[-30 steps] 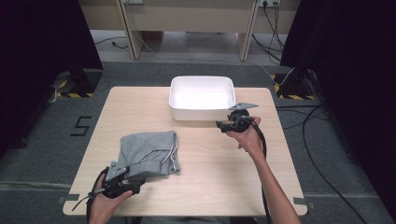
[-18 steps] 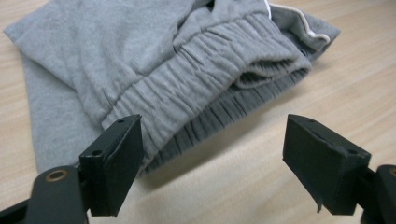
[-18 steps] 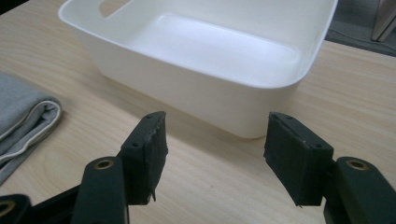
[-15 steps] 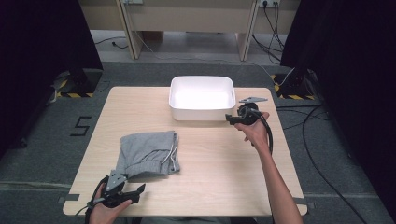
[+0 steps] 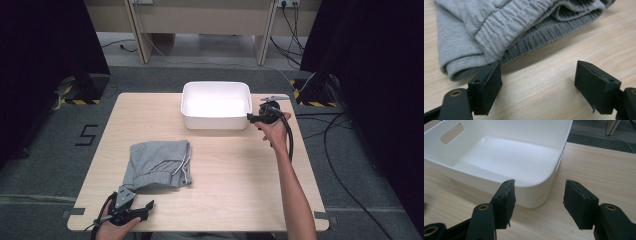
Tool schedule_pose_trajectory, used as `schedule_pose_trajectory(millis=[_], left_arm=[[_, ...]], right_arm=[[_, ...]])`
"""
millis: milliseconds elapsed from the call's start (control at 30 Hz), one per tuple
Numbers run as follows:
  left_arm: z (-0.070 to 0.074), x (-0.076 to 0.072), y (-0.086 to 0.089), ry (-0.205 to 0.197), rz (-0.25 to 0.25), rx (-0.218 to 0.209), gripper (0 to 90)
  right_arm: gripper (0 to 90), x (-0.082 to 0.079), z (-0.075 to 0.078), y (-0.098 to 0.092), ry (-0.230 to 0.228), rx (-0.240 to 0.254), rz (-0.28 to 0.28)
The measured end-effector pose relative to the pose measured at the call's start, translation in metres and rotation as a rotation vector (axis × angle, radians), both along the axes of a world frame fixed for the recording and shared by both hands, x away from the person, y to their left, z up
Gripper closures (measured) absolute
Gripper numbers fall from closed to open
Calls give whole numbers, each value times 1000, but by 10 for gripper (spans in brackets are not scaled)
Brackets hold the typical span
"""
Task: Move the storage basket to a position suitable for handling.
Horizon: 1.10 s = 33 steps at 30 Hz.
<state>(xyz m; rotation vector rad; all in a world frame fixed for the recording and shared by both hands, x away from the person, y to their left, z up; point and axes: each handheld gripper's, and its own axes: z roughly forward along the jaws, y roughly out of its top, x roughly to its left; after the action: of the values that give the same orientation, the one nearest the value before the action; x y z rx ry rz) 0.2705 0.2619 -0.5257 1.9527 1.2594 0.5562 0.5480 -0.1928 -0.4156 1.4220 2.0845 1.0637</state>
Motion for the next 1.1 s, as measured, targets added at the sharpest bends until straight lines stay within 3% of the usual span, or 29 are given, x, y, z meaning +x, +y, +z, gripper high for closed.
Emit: schedule_pose_trajectory(millis=[333,500,633,900,1100], left_arm=[[0,-3,-4,-5,-14,-2,215],[0,-3,-4,-4,-16,-2,222],[0,-3,-4,-5,-17,-2,222],[0,-4,-3,-8,-20,-5,227],[0,-4,-3,-8,-20,-4,231]], right_arm=[[516,24,-3,5,24,-1,-36],[551,30,-8,10,41,-23,-46],[604,34,-13,13,49,-6,-66],[681,35,-13,15,44,-61,-86],[705,29,-12,4,51,-67,-92]])
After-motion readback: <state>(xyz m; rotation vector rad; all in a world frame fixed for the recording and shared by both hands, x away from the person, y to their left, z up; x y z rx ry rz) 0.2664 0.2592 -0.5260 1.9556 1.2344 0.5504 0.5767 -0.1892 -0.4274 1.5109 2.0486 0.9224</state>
